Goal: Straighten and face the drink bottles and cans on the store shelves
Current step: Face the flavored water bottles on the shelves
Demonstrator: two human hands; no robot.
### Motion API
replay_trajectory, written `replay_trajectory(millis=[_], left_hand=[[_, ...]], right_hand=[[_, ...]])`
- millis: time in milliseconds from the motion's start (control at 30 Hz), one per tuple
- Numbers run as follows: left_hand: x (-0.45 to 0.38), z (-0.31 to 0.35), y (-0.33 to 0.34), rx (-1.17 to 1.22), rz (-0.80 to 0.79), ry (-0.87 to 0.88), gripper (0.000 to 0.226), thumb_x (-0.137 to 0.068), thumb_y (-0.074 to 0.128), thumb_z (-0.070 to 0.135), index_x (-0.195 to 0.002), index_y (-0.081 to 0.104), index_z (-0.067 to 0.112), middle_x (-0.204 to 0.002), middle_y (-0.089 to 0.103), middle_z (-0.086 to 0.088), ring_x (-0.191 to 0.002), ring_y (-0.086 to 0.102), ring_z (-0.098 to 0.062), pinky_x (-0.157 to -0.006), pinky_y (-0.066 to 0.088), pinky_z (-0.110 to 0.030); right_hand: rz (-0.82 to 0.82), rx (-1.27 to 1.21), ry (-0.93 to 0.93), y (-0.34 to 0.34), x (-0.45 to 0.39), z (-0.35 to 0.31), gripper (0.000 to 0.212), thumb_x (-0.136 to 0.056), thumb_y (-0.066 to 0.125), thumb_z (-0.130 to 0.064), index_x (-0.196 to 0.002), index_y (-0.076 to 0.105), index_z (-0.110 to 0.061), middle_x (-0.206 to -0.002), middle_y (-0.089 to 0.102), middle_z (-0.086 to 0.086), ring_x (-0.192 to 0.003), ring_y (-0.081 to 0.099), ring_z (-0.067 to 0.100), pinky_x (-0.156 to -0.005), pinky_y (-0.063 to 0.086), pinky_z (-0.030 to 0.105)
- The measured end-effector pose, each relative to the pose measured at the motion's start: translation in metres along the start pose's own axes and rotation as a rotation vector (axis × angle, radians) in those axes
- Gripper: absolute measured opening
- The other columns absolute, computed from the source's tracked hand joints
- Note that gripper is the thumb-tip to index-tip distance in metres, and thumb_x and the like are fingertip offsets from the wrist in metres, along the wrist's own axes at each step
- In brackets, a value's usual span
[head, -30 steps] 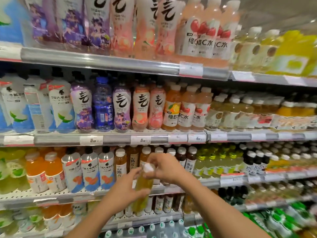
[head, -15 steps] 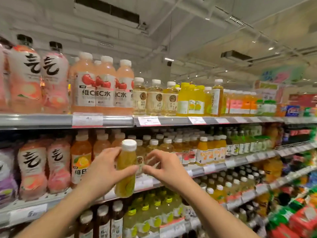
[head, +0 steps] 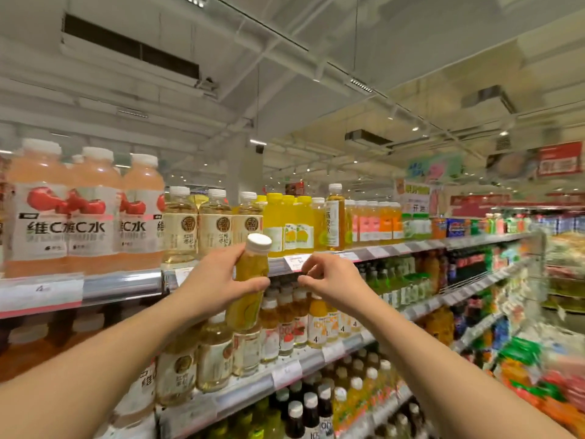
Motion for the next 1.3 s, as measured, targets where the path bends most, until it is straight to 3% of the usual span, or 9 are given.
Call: replay_trajectory(millis=[133, 233, 433, 533, 667, 767, 967, 1167, 1300], left_hand=[[-0.022, -0.001, 0.018, 0.072, -0.056, 0.009, 0.077, -0.072, 0.056, 0.084, -0.133, 0.052, 0.037, -0.126, 0.060, 0.013, -0.113, 0.055, -0.009, -0.096, 0.050, -0.036], [-0.036, -0.008, 0.034, -0.005, -0.065, -0.004, 0.090, -0.064, 0.046, 0.095, -0.132, 0.052, 0.036, -0.128, 0.060, 0.009, -0.114, 0.054, -0.012, -0.096, 0.050, -0.038], [-0.054, -0.020, 0.062, -0.081, 0.061, -0.089, 0.109, -0.055, 0.027, 0.106, -0.126, 0.058, 0.029, -0.110, 0.069, 0.007, -0.095, 0.062, -0.012, -0.081, 0.056, -0.037], [-0.054, -0.023, 0.068, -0.090, 0.097, -0.137, 0.104, -0.059, 0.033, 0.100, -0.130, 0.057, 0.028, -0.113, 0.070, 0.007, -0.095, 0.065, -0.014, -0.081, 0.057, -0.037], [-0.057, -0.022, 0.069, -0.063, 0.119, -0.228, 0.091, -0.059, 0.041, 0.096, -0.118, 0.063, 0.030, -0.108, 0.070, 0.006, -0.094, 0.065, -0.016, -0.080, 0.054, -0.036], [-0.059, -0.015, 0.066, 0.025, 0.126, -0.284, 0.083, -0.057, 0.047, 0.093, -0.111, 0.064, 0.032, -0.102, 0.069, 0.015, -0.091, 0.064, -0.007, -0.074, 0.049, -0.029], [-0.055, -0.005, 0.068, 0.170, 0.153, -0.345, 0.072, -0.061, 0.063, 0.084, -0.114, 0.070, 0.036, -0.105, 0.074, 0.023, -0.095, 0.069, 0.002, -0.086, 0.054, -0.032], [-0.059, 0.001, 0.072, 0.262, 0.200, -0.352, 0.055, -0.060, 0.071, 0.078, -0.107, 0.070, 0.051, -0.107, 0.076, 0.016, -0.097, 0.072, -0.005, -0.087, 0.054, -0.036], [-0.063, 0.008, 0.074, 0.277, 0.273, -0.338, 0.068, -0.038, 0.070, 0.094, -0.098, 0.070, 0.061, -0.096, 0.076, 0.021, -0.089, 0.072, 0.002, -0.074, 0.051, -0.021]], right_hand=[[-0.041, 0.095, 0.069, -0.029, 0.016, 0.011, 0.023, -0.090, 0.071, -0.042, -0.107, 0.069, -0.025, -0.095, 0.073, -0.008, -0.084, 0.068, 0.006, -0.079, 0.061, 0.032], [-0.046, 0.209, 0.091, -0.050, 0.023, 0.023, 0.032, -0.087, 0.070, -0.046, -0.111, 0.068, -0.025, -0.100, 0.074, -0.006, -0.088, 0.069, 0.012, -0.083, 0.060, 0.039], [0.051, 0.244, 0.075, -0.071, -0.001, 0.061, 0.031, -0.089, 0.068, -0.045, -0.112, 0.069, -0.025, -0.099, 0.073, -0.011, -0.084, 0.069, 0.007, -0.078, 0.062, 0.037], [0.099, 0.223, 0.066, -0.062, -0.039, 0.088, 0.029, -0.090, 0.068, -0.043, -0.109, 0.070, -0.022, -0.095, 0.072, -0.008, -0.081, 0.068, 0.007, -0.075, 0.063, 0.037], [0.207, 0.156, 0.098, -0.043, -0.104, 0.128, 0.031, -0.090, 0.067, -0.044, -0.108, 0.068, -0.019, -0.095, 0.071, -0.002, -0.087, 0.067, 0.015, -0.077, 0.062, 0.042], [0.257, 0.110, 0.152, -0.033, -0.147, 0.157, 0.034, -0.093, 0.065, -0.045, -0.111, 0.060, -0.016, -0.097, 0.066, 0.002, -0.087, 0.064, 0.018, -0.077, 0.058, 0.037], [0.399, 0.004, 0.173, -0.001, -0.196, 0.190, 0.074, -0.086, 0.067, -0.065, -0.135, 0.048, -0.012, -0.125, 0.061, 0.009, -0.106, 0.062, 0.026, -0.085, 0.056, 0.045], [0.475, -0.070, 0.117, 0.013, -0.205, 0.203, 0.075, -0.084, 0.062, -0.073, -0.130, 0.045, -0.016, -0.114, 0.060, 0.002, -0.101, 0.062, 0.024, -0.084, 0.056, 0.047], [0.448, -0.059, 0.110, 0.015, -0.210, 0.207, 0.065, -0.084, 0.063, -0.071, -0.118, 0.049, -0.018, -0.102, 0.061, -0.001, -0.094, 0.062, 0.023, -0.081, 0.055, 0.043]])
Point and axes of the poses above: each hand's wrist, its own x-axis away from the middle knuckle, its own y-axis out of the palm, z = x × y, the point moved 2 cm from there along -x, towards the middle knuckle
